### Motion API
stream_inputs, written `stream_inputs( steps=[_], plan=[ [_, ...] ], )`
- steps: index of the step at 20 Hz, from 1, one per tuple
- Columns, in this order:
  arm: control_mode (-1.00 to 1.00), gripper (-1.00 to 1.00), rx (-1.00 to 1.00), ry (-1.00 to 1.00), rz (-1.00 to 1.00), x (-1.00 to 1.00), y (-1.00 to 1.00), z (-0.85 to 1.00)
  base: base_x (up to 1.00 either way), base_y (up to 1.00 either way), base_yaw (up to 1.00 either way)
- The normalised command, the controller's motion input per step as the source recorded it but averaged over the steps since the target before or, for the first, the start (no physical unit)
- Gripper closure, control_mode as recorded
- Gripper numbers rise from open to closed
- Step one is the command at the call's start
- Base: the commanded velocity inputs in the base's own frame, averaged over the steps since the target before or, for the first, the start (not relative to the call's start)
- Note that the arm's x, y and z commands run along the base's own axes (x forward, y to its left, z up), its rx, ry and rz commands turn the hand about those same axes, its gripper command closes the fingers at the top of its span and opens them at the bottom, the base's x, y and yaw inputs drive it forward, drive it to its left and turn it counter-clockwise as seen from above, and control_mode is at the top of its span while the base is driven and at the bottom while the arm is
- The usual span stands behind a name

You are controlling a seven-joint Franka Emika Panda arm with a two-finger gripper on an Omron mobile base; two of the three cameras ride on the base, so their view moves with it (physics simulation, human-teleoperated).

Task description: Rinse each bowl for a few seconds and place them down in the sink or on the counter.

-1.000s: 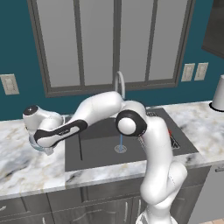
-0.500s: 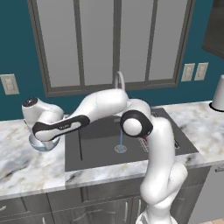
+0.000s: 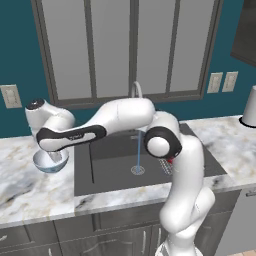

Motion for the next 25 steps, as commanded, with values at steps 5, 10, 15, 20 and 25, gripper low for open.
stream_inputs(
  steps=[5, 10, 15, 20, 25],
  plan=[
    [-1.0, -1.0, 0.07, 0.0, -0.07, -0.21, -0.4, 0.43, 0.0, 0.0, 0.0],
    [-1.0, -1.0, 0.13, 0.0, -0.01, -0.38, -0.71, 0.35, 0.0, 0.0, 0.0],
    [-1.0, -1.0, 0.15, -0.03, 0.0, -0.51, -0.84, 0.34, 0.0, 0.0, 0.0],
    [-1.0, -1.0, 0.12, -0.06, 0.0, -0.62, -0.8, 0.35, 0.0, 0.0, 0.0],
    [-1.0, -1.0, 0.13, -0.06, 0.0, -0.64, -0.83, 0.33, 0.0, 0.0, 0.0]
  ],
)
